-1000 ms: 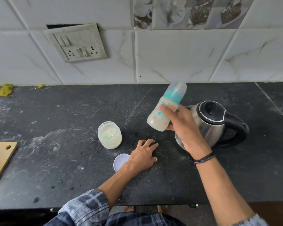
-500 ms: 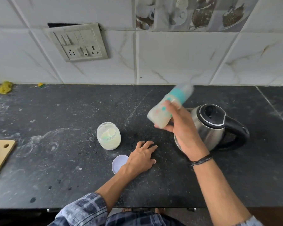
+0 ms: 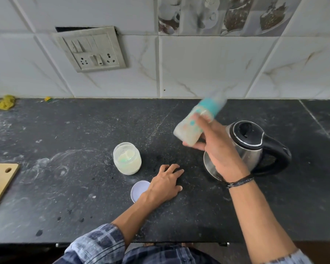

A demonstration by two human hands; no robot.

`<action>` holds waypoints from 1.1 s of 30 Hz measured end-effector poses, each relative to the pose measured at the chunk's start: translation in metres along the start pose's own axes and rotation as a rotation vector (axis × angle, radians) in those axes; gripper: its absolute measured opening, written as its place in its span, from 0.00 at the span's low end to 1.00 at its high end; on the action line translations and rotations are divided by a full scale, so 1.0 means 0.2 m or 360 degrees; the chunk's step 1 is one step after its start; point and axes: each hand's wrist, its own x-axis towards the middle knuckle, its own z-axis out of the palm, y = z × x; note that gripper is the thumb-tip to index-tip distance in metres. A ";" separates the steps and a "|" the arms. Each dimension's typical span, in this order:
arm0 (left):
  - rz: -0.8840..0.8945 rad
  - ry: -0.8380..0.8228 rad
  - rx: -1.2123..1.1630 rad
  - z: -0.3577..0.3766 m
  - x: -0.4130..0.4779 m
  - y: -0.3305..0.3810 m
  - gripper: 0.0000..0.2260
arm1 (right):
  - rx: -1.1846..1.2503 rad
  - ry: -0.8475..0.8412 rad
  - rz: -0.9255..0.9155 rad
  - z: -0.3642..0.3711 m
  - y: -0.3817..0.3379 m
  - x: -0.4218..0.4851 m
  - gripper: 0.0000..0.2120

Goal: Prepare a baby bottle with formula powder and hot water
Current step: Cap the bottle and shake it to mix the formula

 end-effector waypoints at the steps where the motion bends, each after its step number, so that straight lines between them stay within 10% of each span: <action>1: -0.0002 -0.0004 -0.0001 0.00 0.00 0.00 0.30 | -0.0115 -0.0085 0.0013 0.00 0.01 -0.01 0.20; 29: 0.0002 0.0004 0.0014 0.00 0.01 0.00 0.30 | 0.0232 0.0094 -0.0049 0.00 0.01 -0.03 0.27; 33: -0.0016 -0.0003 0.0003 0.00 0.00 0.00 0.30 | -0.0197 -0.0148 0.0008 0.00 0.01 -0.04 0.26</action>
